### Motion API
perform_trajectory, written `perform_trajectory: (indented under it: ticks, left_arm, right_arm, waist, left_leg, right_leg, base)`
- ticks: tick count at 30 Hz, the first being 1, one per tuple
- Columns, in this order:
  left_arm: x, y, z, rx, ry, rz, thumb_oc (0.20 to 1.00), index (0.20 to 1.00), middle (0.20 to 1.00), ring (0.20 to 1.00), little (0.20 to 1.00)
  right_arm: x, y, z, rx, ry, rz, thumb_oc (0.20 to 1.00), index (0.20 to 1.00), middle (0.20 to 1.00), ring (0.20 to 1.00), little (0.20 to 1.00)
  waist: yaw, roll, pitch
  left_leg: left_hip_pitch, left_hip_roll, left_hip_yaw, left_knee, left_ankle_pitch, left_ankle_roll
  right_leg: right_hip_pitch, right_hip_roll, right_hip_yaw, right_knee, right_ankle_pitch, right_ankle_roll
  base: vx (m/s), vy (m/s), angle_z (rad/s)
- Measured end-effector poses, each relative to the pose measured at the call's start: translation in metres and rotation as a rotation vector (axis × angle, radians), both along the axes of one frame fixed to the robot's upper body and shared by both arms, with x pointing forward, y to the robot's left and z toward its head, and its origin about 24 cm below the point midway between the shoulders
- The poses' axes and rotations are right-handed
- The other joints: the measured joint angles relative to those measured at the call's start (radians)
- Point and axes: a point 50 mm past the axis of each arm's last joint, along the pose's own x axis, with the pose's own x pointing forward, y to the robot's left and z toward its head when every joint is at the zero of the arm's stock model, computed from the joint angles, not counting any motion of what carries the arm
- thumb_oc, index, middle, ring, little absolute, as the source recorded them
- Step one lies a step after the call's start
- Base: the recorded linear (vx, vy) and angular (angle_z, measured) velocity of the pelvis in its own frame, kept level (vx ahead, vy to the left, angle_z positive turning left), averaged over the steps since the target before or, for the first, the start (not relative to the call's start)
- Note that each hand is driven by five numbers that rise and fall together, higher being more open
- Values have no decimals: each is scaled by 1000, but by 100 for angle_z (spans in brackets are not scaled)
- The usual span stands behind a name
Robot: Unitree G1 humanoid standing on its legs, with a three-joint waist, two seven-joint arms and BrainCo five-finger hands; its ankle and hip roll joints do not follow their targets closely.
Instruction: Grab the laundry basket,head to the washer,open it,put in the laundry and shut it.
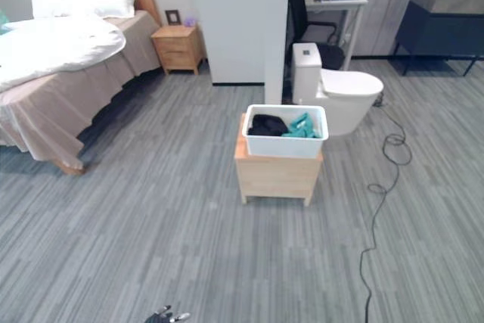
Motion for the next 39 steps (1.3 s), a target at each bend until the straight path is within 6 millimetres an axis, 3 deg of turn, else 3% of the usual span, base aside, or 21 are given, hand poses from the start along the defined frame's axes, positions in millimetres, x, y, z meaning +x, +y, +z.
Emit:
perform_trajectory:
  ticks: [15, 26, 29, 30, 31, 32, 33, 34, 35, 38, 39]
  left_arm:
    - [-8, -3, -1, -9, 13, 2, 1000, 1000, 1000, 1000, 1000]
    - [-10, -3, -1, -16, 4, 18, 1000, 1000, 1000, 1000, 1000]
    - [-9, 2, 0, -10, -6, 61, 1000, 1000, 1000, 1000, 1000]
    - [-5, 2, 1, -13, -20, 65, 1000, 1000, 1000, 1000, 1000]
    - [9, 11, 6, -5, -74, 105, 1000, 1000, 1000, 1000, 1000]
    - [16, 13, 8, -3, -92, 111, 1000, 1000, 1000, 1000, 1000]
    - [19, 14, 9, -2, -100, 118, 1000, 1000, 1000, 1000, 1000]
    - [18, 17, 9, -3, -102, 145, 1000, 1000, 1000, 1000, 1000]
    - [17, 22, 10, 6, -98, 159, 1000, 1000, 1000, 1000, 1000]
    - [13, 22, 9, 7, -86, 166, 1000, 1000, 1000, 1000, 1000]
    - [13, 21, 8, 5, -84, 165, 1000, 1000, 1000, 1000, 1000]
  right_arm:
    - [-18, -9, 2, -29, 63, 13, 1000, 1000, 1000, 1000, 1000]
    - [-12, -10, 3, -33, 45, 2, 1000, 1000, 1000, 1000, 1000]
    - [-2, -10, 3, -33, 15, -28, 1000, 1000, 1000, 1000, 1000]
    - [7, -9, 3, -30, -6, -23, 1000, 1000, 1000, 1000, 1000]
    - [18, -3, 1, -12, -33, -16, 1000, 1000, 1000, 1000, 1000]
    - [22, -5, 2, -19, -39, -15, 1000, 1000, 1000, 1000, 1000]
    - [31, -6, 3, -22, -60, -9, 1000, 1000, 1000, 1000, 1000]
    - [34, -6, 4, -24, -65, -2, 1000, 1000, 1000, 1000, 1000]
    - [39, -6, 4, -24, -79, -7, 1000, 1000, 1000, 1000, 1000]
    - [44, -10, 6, -38, -107, -29, 1000, 1000, 1000, 1000, 1000]
    - [52, -10, 8, -39, -133, -27, 1000, 1000, 1000, 1000, 1000]
  waist:
    - [0, 28, -13]
    - [0, 31, -10]
    - [4, 14, 12]
    - [11, -3, 40]
    - [33, -57, 88]
    - [54, -71, 117]
    - [64, -80, 135]
    - [63, -97, 152]
    - [57, -109, 159]
    - [59, -107, 146]
    - [66, -97, 149]
  left_leg:
    - [17, -11, -14, -20, 3, -3]
    - [16, -10, -40, -40, 9, -13]
    - [-4, 11, -68, -26, 24, -45]
    - [-36, 16, -86, 43, 22, -68]
    - [-234, 22, -128, 395, 22, -112]
    - [-328, 32, -151, 555, 69, -153]
    - [-386, 33, -172, 637, 112, -160]
    - [-429, 47, -161, 694, 111, -141]
    - [-445, 75, -119, 638, 100, -122]
    - [-396, 116, -82, 209, 121, -137]
    - [-398, 117, -80, 164, 147, -143]
  right_leg:
    - [49, -1, -15, -70, 28, 11]
    - [60, 7, -27, -86, 28, 11]
    - [56, 30, -38, -86, 18, -9]
    - [63, 40, -39, -81, 11, -18]
    - [50, 46, -36, -79, 5, -74]
    - [48, 54, -39, -71, 12, -99]
    - [48, 57, -40, -66, 8, -110]
    - [66, 60, -56, -85, 8, -104]
    - [68, 65, -73, -88, 0, -100]
    - [63, 98, -84, -88, -19, -89]
    - [66, 109, -82, -88, -17, -96]
  base:
    - [2, -3, 2]
    - [17, -67, 6]
    - [21, -232, 23]
    - [4, -407, 49]
    - [21, -321, 44]
    - [75, -211, 30]
    - [93, -40, 5]
    - [128, -3, 17]
    - [214, 39, 34]
    - [223, 50, 10]
    - [325, 78, -11]
